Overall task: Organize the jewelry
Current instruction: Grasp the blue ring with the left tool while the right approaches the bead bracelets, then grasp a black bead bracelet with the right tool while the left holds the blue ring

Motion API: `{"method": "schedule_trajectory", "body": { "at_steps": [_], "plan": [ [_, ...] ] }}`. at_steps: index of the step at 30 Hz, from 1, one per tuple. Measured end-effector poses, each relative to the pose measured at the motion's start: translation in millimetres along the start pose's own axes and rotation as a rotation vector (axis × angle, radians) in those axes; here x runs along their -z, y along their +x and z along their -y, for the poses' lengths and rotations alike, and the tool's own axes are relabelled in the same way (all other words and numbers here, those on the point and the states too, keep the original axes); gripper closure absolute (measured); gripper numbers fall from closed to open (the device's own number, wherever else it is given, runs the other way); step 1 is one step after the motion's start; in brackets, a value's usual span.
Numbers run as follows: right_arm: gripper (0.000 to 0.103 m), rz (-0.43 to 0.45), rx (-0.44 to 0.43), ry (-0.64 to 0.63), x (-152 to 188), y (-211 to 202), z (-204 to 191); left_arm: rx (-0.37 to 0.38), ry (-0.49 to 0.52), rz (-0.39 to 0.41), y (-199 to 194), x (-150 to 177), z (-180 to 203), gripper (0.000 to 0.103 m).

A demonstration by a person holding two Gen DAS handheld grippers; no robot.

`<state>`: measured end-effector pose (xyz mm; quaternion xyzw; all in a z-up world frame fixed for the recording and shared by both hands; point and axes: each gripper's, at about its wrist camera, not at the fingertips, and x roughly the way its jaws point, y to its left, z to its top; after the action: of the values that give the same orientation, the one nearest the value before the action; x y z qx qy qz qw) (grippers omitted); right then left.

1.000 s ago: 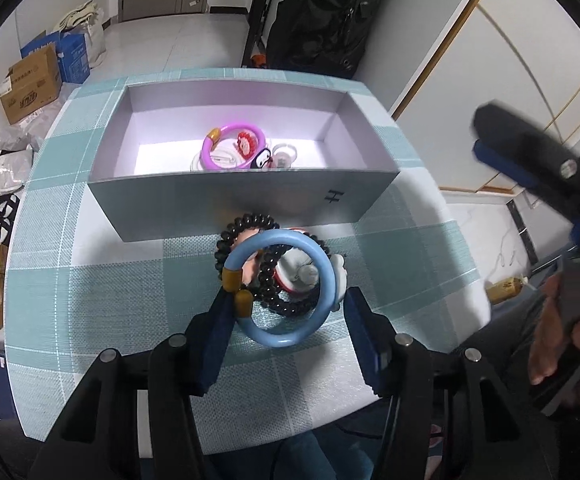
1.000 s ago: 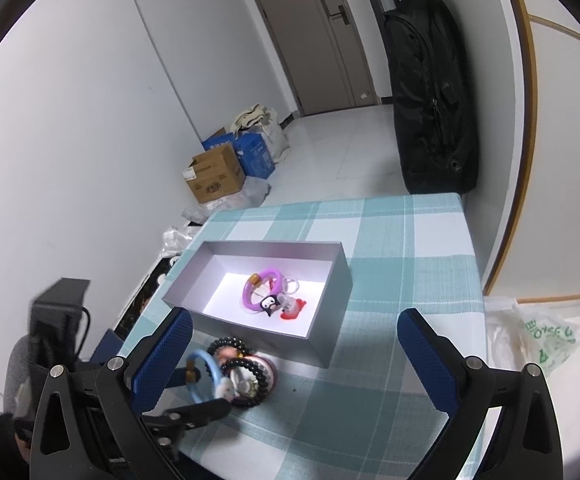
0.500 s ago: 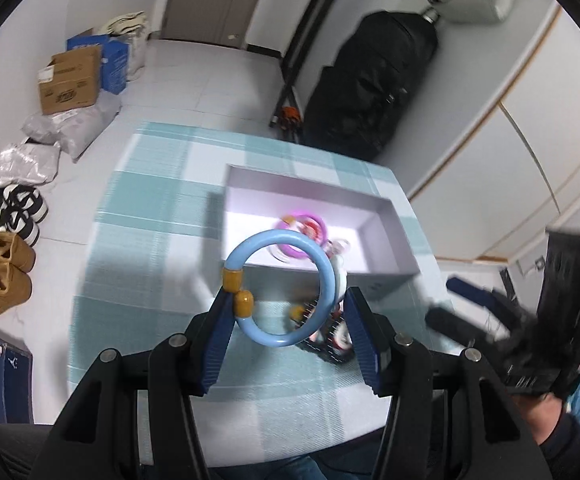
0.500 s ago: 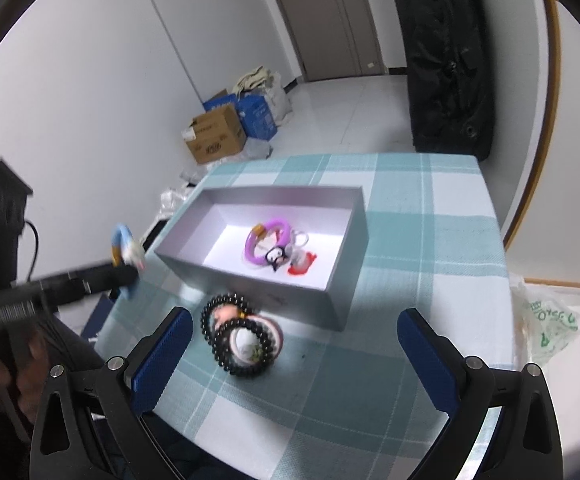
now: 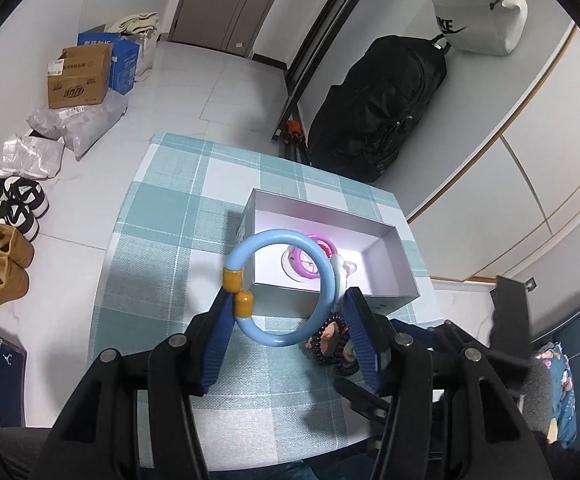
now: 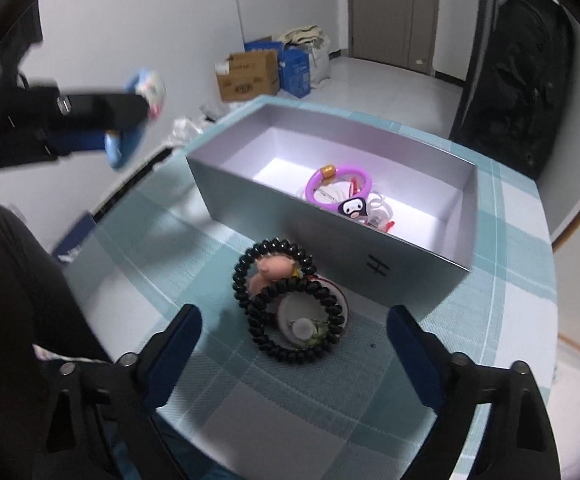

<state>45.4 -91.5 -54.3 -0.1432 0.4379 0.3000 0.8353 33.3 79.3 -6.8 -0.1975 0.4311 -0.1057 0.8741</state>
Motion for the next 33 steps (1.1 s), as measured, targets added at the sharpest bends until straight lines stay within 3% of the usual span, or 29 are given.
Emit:
{"method": "schedule_trajectory", "body": {
  "at_steps": [6,12,24,33],
  "plan": [
    [0.039,-0.037,0.068,-0.072,2,15,-8,0.009,-0.022,0.003,-3,-2,-7,0.053],
    [0.049,-0.037,0.057,-0.076,3,14,-7,0.021,-0.025,0.007,-5,-3,-8,0.053],
    [0.052,0.006,-0.012,-0.018,0,-4,-1,0.018,-0.023,0.006,-5,-2,-7,0.053],
    [0.052,0.087,-0.078,0.066,-10,-25,19,0.022,-0.001,0.007,-1,-2,1,0.053]
  ]
}}
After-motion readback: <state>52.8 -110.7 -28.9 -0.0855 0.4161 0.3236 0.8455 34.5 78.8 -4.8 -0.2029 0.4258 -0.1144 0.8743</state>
